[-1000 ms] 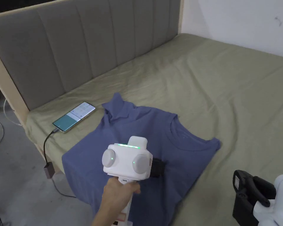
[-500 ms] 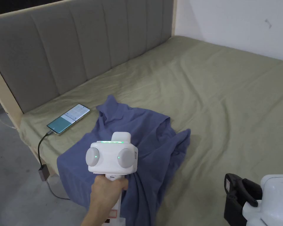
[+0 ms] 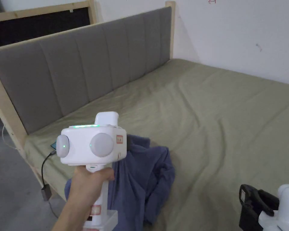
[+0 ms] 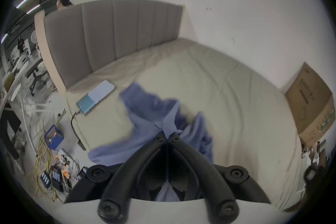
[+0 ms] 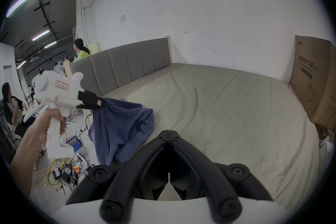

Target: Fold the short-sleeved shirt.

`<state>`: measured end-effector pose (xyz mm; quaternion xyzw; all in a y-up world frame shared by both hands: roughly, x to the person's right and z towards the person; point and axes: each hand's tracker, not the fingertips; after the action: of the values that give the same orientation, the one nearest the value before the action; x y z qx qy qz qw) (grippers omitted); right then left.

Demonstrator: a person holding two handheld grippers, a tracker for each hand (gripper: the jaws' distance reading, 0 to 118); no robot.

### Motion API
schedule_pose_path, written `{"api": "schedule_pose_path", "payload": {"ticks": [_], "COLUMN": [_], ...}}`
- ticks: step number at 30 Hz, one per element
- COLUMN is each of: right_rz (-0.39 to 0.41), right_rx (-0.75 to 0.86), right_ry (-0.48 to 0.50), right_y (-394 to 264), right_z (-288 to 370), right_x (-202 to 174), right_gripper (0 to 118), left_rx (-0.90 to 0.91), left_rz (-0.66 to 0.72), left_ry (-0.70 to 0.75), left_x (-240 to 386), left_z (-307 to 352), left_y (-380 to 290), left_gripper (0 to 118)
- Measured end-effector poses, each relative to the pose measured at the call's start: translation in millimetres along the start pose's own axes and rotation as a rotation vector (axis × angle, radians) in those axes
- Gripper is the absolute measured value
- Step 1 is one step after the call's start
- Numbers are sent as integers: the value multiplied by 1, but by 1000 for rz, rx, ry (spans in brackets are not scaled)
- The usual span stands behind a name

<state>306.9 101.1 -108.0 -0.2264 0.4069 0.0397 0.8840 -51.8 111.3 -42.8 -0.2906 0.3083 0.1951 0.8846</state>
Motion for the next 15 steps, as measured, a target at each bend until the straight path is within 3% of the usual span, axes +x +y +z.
{"api": "schedule_pose_path", "payload": {"ticks": [5, 15], "right_rz": [-27, -90], "right_rx": [61, 191], "right_ry": [-41, -224], "right_y": [7, 18], "right_z": [31, 111], "right_x": [16, 71], "right_gripper": [0, 0], "left_rx": [131, 305], "left_rz": [-107, -382], "left_ry": [-83, -496], "left_x": [50, 212], "left_z": [60, 177], "left_y": [46, 74], "left_gripper": [0, 0]}}
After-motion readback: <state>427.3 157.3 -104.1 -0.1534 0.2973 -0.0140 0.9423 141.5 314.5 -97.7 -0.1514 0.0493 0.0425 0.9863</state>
